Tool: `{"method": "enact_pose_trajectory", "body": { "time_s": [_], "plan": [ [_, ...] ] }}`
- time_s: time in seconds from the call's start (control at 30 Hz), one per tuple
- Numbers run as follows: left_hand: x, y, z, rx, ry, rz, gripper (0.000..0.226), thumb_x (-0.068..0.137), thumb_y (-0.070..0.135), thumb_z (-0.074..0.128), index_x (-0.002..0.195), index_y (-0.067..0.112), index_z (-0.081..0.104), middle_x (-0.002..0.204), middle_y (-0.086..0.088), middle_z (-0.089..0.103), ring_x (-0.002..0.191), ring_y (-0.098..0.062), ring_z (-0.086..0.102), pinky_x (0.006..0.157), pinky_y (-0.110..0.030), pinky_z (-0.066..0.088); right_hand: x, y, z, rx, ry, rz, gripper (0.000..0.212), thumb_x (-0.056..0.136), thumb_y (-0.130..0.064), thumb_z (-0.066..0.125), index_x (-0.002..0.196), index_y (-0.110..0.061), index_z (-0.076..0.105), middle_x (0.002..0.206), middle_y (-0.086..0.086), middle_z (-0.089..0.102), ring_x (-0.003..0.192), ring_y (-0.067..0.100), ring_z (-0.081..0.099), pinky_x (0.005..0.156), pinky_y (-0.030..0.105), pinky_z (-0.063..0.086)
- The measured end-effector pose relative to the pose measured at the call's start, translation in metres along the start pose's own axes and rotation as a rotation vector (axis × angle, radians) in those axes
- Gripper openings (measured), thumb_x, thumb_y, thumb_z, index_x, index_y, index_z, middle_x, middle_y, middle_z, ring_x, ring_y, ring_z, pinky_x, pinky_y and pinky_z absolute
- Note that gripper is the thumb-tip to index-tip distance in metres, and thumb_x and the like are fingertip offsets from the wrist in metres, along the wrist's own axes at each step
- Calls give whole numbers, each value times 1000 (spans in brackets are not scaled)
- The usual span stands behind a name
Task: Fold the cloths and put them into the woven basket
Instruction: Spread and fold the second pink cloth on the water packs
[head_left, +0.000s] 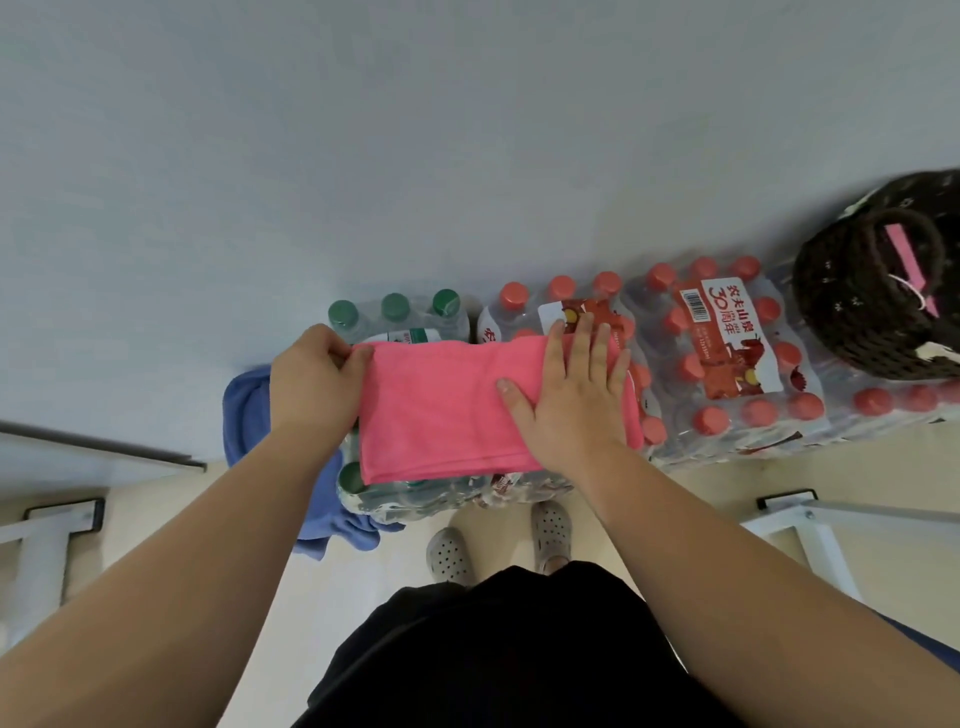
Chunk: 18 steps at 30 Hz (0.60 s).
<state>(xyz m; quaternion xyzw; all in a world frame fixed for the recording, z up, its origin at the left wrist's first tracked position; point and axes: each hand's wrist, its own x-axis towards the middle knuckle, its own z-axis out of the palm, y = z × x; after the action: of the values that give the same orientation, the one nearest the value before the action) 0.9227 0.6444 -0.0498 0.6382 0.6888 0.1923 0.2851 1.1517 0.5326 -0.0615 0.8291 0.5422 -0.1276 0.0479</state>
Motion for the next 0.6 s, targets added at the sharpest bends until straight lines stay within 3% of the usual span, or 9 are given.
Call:
{"method": "enact_pose_trajectory", "body": {
  "time_s": [0.1,0.2,0.3,0.47,0.6],
  "plan": [
    [-6,-1,-6,71,-22,11,39,85,49,68,103,17,58,81,-1,65,75,-22,61,70,-33,46,-8,-6,-5,-62,15,-91,95,88,-78,1,157,-14,-11,163,19,-18,149,39,-20,117,64,-9],
    [-18,-6,-8,145,-82,13,54,76,60,70,107,18,58,97,1,62,83,-22,62,73,-38,51,-18,-22,-7,-74,17,-226,91,88,-77,1,155,-17,-13,161,9,-28,146,35,-31,114,66,-13],
    [-30,-12,-3,162,-152,35,56,73,62,72,106,19,60,102,3,64,87,-19,64,75,-41,54,-19,-30,-1,-108,-32,-235,92,87,-77,-3,156,-17,-14,163,4,-26,144,32,-36,114,65,-15],
    [-33,-4,-7,170,-246,6,33,78,46,76,86,19,61,83,0,68,77,-20,65,73,-41,55,-16,-29,7,-152,-64,-225,92,87,-78,-4,156,-18,-15,164,0,-21,145,34,-32,112,67,-16],
    [-29,6,-8,147,-277,20,29,76,29,72,65,10,55,59,-2,57,57,-21,55,54,-33,47,-16,-31,4,-171,-68,-216,93,86,-78,-6,157,-18,-12,165,1,-19,145,35,-31,112,68,-15]
  ]
}}
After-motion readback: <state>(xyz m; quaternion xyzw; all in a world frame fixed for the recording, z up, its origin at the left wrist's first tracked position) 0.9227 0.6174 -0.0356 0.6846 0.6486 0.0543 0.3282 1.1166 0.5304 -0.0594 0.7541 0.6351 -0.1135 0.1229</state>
